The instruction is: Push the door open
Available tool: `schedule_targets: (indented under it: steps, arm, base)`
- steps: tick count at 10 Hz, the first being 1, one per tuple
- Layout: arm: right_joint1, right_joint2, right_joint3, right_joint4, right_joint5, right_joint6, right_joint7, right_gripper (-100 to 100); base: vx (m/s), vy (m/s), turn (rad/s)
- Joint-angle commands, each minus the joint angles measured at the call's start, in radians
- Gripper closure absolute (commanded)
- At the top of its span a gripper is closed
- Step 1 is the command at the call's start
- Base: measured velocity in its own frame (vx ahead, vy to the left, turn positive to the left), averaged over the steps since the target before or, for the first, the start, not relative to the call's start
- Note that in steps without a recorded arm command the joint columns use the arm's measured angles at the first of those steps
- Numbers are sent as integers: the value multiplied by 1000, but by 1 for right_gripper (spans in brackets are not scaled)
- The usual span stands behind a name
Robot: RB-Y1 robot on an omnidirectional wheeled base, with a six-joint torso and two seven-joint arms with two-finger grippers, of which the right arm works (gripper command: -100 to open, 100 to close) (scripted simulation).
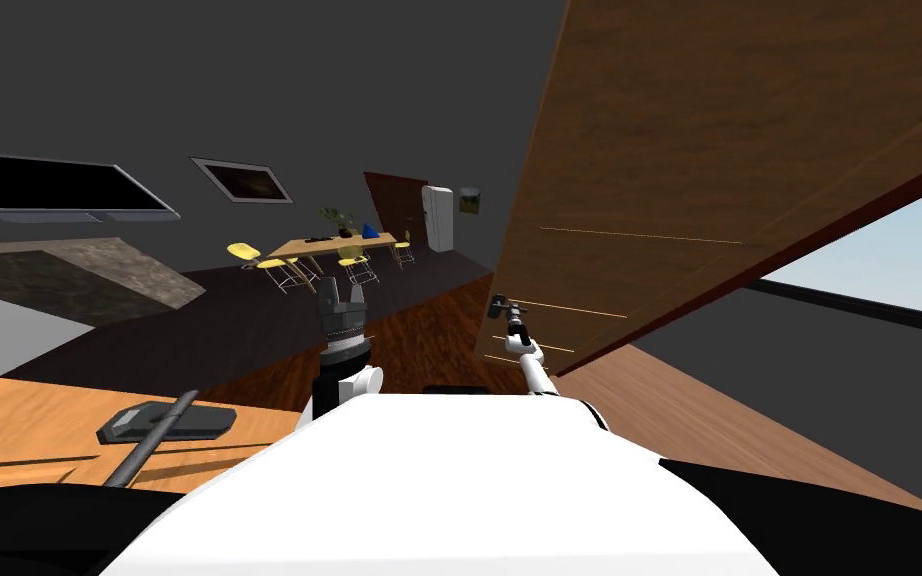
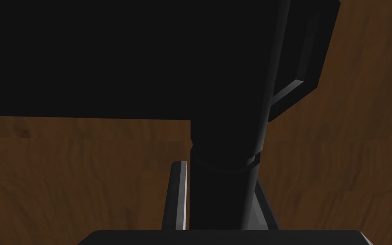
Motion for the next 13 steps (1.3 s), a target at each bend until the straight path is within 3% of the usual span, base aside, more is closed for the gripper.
schedule_targets:
  steps: [1, 9, 11, 13]
  arm:
    - [-15, -10, -31, 25, -5, -17, 11, 100]
    - [-12, -24, -113, 32, -23, -19, 33, 100]
    - [-6, -27, -119, 36, -24, -20, 34, 100]
    - [-4, -35, -148, 34, -30, -20, 41, 100]
  base:
    - [197, 111, -99]
    - [176, 108, -74]
    - [111, 48, -48]
    - [169, 36, -60]
